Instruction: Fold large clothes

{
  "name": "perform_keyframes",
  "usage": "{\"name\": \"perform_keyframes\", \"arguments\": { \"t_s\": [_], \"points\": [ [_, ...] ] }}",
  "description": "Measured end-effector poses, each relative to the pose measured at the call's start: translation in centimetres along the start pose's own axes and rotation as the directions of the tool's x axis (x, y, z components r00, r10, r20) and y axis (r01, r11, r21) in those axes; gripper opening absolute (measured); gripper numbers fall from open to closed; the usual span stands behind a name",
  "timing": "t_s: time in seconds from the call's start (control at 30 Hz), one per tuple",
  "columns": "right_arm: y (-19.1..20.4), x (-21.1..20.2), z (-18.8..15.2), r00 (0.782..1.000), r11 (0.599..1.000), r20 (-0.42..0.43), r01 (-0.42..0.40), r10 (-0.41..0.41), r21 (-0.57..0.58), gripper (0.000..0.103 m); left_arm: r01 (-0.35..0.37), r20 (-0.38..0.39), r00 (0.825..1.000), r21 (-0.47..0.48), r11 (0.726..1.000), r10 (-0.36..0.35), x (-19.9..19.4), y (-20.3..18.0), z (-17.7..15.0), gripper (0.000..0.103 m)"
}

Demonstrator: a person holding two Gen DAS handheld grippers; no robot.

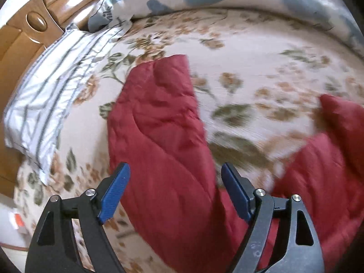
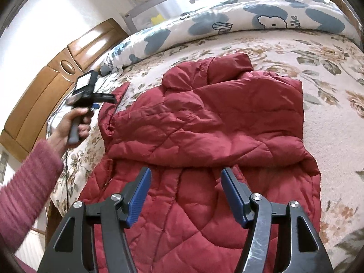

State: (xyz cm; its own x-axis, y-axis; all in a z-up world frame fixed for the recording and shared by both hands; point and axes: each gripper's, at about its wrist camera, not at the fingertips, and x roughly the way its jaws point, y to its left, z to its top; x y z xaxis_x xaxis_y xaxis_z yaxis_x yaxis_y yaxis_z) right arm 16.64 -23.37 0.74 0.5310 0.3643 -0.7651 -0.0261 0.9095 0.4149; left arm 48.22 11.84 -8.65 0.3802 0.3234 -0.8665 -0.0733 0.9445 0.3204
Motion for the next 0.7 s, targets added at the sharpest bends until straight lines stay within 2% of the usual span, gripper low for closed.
{"name": "perform_keyframes", "arguments": {
  "t_s": [0.07,0.13,0.17,0.2,0.27,0.37,0.43,0.57,0.7],
  "points": [
    [-0.2,0.0,-0.3,1.0,1.0,-0.005,0.002,-0.002,0.009,0.066,-0.046,-0.022,0.999,0.022,0.999,0.047,1.6,-0.3,0.7,0.083],
    [-0.7,0.1,-0.6,1.0,1.0,-0.012,0.0,0.0,0.027,0.066,-0.061,-0.039,0.997,0.032,0.998,0.062,2.8,-0.4,1.0,0.08],
    [-0.9,0.1,-0.7,1.0,0.999,-0.015,0.0,0.0,0.032,0.066,-0.059,-0.034,0.998,0.034,0.998,0.061,3.1,-0.4,1.0,0.061],
    [-1.0,0.1,-0.8,1.0,0.999,-0.017,0.001,0.0,0.036,0.066,-0.051,-0.029,0.998,0.036,0.998,0.052,3.3,-0.3,0.9,0.031],
    [-1.2,0.1,-1.0,1.0,0.999,-0.018,0.0,0.0,0.041,0.066,0.002,-0.035,0.999,0.02,1.0,-0.002,3.4,0.0,0.6,0.013],
    [-1.2,0.1,-1.0,1.0,0.999,-0.015,-0.003,0.003,0.041,0.066,0.057,0.029,0.998,-0.02,0.998,-0.056,1.8,0.9,0.0,0.008],
    [-1.0,0.0,-0.9,1.0,0.999,-0.01,-0.007,0.007,0.038,0.066,0.125,0.082,0.989,-0.061,0.99,-0.12,0.0,1.9,-0.5,0.007],
    [-0.3,0.0,-0.8,1.0,1.0,-0.003,-0.015,0.015,0.027,0.066,0.235,0.171,0.961,-0.104,0.966,-0.215,-3.6,3.4,-1.7,0.006],
    [0.2,-0.2,-0.9,1.0,1.0,0.0,-0.019,0.019,0.018,0.066,0.355,0.237,0.917,-0.121,0.927,-0.32,-7.4,4.3,-4.0,0.006]
  ]
}}
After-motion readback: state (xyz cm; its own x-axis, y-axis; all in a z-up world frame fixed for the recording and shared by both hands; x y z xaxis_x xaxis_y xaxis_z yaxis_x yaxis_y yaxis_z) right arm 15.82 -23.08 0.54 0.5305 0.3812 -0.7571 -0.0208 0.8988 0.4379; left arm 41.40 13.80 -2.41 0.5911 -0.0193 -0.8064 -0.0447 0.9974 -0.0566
